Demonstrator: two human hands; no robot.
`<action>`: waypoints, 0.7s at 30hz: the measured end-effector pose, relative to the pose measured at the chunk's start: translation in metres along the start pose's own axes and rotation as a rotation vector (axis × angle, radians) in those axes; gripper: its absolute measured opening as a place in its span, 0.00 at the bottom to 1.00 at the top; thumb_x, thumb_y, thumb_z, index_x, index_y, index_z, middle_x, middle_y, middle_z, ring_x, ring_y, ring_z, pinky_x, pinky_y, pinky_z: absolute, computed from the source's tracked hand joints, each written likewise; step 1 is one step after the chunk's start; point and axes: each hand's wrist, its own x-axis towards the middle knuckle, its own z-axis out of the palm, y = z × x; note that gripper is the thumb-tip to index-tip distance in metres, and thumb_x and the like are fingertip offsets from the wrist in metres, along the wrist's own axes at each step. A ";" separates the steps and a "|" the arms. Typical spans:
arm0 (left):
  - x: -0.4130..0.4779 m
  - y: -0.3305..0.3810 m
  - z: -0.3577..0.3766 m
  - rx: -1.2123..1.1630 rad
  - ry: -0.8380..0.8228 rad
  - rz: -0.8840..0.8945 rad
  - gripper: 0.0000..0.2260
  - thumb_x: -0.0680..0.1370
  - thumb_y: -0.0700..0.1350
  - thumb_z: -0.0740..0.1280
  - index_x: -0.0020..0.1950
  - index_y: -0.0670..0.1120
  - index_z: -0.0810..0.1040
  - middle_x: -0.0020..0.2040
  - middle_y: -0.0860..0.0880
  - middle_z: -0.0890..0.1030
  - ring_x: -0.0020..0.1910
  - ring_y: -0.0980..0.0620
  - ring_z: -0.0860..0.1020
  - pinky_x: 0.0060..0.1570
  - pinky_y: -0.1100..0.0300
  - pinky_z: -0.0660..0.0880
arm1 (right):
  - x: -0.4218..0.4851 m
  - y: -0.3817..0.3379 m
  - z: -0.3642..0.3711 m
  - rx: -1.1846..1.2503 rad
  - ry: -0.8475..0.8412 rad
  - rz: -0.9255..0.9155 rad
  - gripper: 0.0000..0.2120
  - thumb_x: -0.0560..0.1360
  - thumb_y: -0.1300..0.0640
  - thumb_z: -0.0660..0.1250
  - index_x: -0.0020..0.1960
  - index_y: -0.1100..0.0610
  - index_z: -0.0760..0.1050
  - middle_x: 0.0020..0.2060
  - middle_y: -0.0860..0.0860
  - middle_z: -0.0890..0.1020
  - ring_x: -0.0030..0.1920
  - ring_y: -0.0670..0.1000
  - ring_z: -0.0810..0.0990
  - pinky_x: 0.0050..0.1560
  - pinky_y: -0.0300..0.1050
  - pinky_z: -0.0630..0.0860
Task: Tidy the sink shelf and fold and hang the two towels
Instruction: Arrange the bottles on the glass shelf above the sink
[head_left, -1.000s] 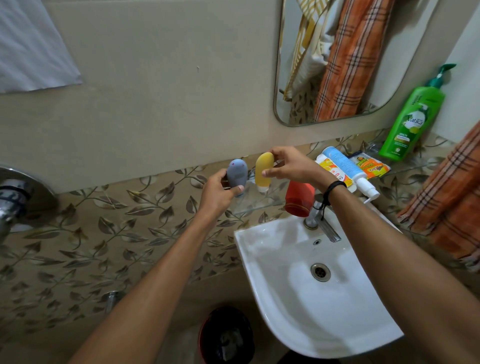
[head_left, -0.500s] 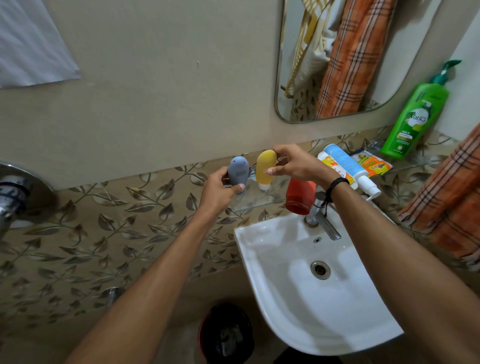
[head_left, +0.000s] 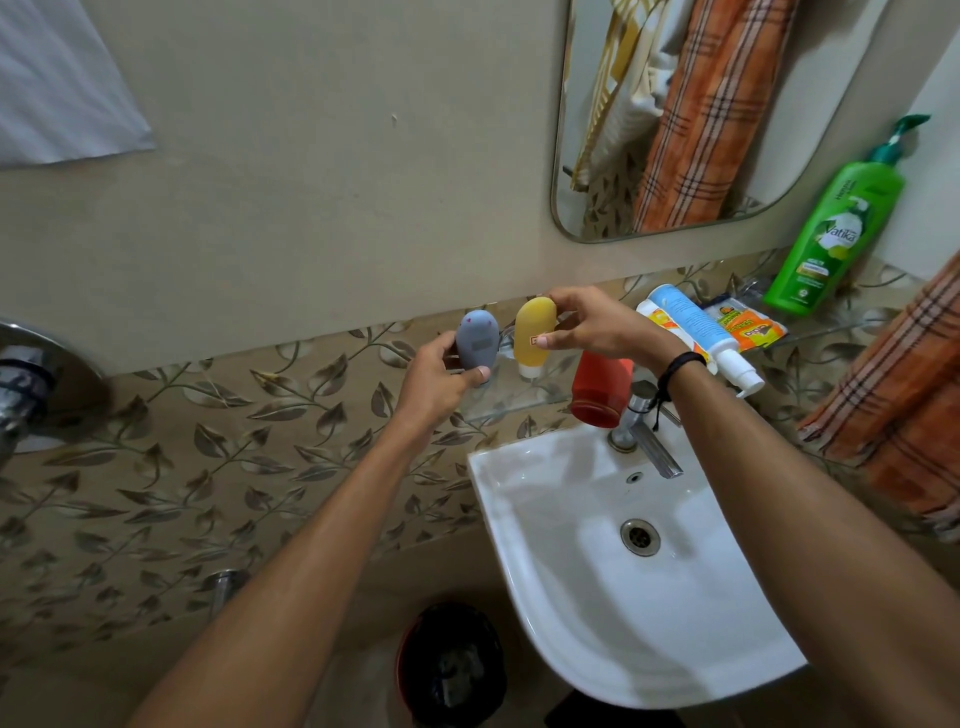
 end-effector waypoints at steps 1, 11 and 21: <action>0.000 0.000 0.000 -0.003 -0.002 -0.003 0.21 0.74 0.38 0.76 0.65 0.48 0.79 0.56 0.50 0.82 0.57 0.51 0.80 0.50 0.59 0.76 | 0.000 0.001 0.000 0.008 -0.003 0.002 0.19 0.73 0.59 0.76 0.62 0.59 0.79 0.55 0.55 0.84 0.55 0.57 0.83 0.61 0.54 0.79; -0.007 0.020 -0.003 -0.094 0.068 0.090 0.35 0.70 0.40 0.80 0.73 0.54 0.69 0.63 0.56 0.75 0.61 0.58 0.74 0.57 0.66 0.72 | -0.032 0.009 -0.006 0.067 0.235 0.069 0.24 0.69 0.63 0.78 0.62 0.54 0.77 0.53 0.53 0.81 0.53 0.56 0.82 0.56 0.54 0.82; -0.019 0.042 0.019 0.079 0.524 0.388 0.13 0.73 0.40 0.71 0.56 0.49 0.79 0.54 0.55 0.79 0.57 0.51 0.70 0.57 0.56 0.72 | -0.108 0.046 0.054 -0.323 0.231 0.002 0.39 0.61 0.42 0.82 0.69 0.45 0.71 0.71 0.48 0.66 0.70 0.54 0.64 0.69 0.52 0.67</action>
